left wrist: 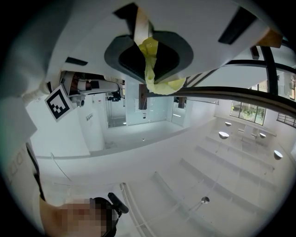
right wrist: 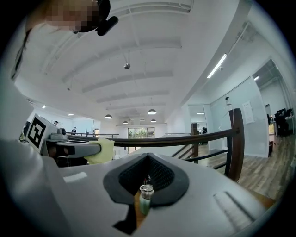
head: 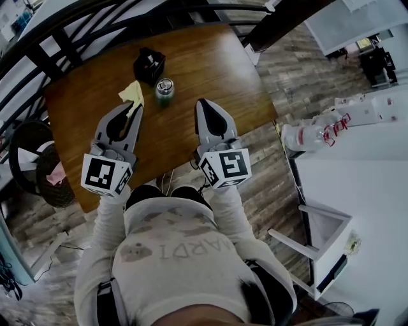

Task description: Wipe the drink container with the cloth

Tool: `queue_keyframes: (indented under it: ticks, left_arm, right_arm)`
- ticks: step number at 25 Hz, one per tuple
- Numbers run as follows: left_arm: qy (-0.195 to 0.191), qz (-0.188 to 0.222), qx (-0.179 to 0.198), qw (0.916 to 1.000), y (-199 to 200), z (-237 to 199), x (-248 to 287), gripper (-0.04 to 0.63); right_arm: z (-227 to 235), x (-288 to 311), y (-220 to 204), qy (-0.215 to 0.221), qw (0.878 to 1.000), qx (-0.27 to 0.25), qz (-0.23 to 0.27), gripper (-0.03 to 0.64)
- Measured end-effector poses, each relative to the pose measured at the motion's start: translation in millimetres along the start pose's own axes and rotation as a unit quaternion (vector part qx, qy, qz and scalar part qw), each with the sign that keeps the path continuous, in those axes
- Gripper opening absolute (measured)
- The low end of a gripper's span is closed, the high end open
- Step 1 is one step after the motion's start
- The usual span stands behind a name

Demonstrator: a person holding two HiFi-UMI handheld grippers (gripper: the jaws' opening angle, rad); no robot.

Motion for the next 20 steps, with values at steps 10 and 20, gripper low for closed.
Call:
queue_keyframes:
  ticks: [10,20]
  left_arm:
    - [-0.045,-0.066,-0.017,0.9966,-56.4,-45.4,43.7,0.032]
    - [-0.087,-0.128,-0.029,0.9876,-118.8,-60.8,81.1,0.032]
  right_arm:
    - [-6.0,71.9,-37.4,-0.017,0.997,0.029,-0.072,0.011]
    - [0.7,127.9,-85.4,-0.018,0.989,0.045,-0.142,0.011]
Point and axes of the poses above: the fingertips, and each gripper's own axes: x forward along the fingers, z to its right, y out of its top, the point moved 1 cm from there along -x, backward along the fingers, and after that the axes turned 14 degrees about -z, right-handed, at the moved point
